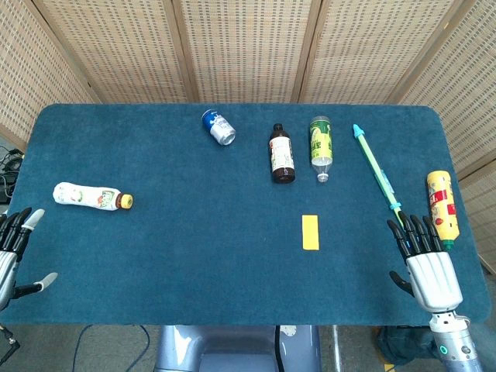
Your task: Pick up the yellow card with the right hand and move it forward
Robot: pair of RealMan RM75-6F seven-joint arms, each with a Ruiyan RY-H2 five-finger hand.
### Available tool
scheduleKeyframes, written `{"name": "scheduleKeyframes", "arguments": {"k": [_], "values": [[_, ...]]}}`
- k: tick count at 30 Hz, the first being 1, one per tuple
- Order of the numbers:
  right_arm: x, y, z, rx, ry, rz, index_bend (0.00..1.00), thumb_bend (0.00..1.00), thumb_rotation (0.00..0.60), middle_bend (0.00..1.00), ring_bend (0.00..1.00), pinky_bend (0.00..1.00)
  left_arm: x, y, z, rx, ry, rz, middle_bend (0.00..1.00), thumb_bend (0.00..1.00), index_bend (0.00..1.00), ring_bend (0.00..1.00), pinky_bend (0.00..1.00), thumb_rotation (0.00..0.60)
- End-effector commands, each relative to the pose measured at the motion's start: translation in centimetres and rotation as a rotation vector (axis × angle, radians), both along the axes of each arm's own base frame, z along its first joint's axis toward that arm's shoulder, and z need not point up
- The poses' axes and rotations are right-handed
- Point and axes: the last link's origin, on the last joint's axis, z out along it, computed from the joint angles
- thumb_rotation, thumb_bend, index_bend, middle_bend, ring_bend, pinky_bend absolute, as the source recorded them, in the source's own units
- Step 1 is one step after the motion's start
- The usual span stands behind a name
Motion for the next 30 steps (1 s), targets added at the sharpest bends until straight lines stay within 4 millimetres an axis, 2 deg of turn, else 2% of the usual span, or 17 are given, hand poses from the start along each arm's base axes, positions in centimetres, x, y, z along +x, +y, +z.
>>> {"name": "scheduleKeyframes", "arguments": {"k": [1,7,13,17,20,25,30], "values": [[-0.1,0.0,0.0,0.001,0.001,0.0,0.0,0.0,0.6,0.0,0.0,0.0,0.0,0.0,0.0,-0.001,0.0,0.002,0.0,0.0,0.0,0.0,0.0,0.6],[0.1,-0.1,-0.7,0.035,-0.002,-0.002,0.0,0.0,0.6,0.0,0.0,0.0,0.0,0.1,0.0,-0.004,-0.005,0.002,0.0,0.0,0.0,0.0,0.0,0.6],[1.6,-2.3,-2.2,0.14,-0.011,0.04,0.01,0.0,0.6,0.0,0.0,0.0,0.0,0.5,-0.3,-0.01,0.002,0.004,0.0,0.0,0.0,0.0,0.0,0.6],[4.5,-6.1,-4.2,0.271,-0.018,0.078,0.2,0.0,0.6,0.0,0.0,0.0,-0.1,1.1,-0.6,-0.011,0.013,0.022,0.0,0.0,0.0,0.0,0.0,0.6],[5.7,-7.7,-5.4,0.316,0.006,0.087,0.29,0.0,0.6,0.0,0.0,0.0,-0.2,1.3,-0.9,-0.013,0.02,0.036,0.0,0.0,0.0,0.0,0.0,0.6],[7.2,-10.0,-8.8,0.38,0.042,0.093,0.36,0.11,0.6,0.0,0.0,0.0,-0.5,1.8,-1.2,-0.016,0.034,0.06,0.0,0.0,0.0,0.0,0.0,0.6],[7.0,-11.6,-11.8,0.428,0.062,0.062,0.38,0.18,0.6,0.0,0.0,0.0,-0.8,2.1,-1.3,-0.012,0.039,0.076,0.0,0.0,0.0,0.0,0.0,0.6]]}}
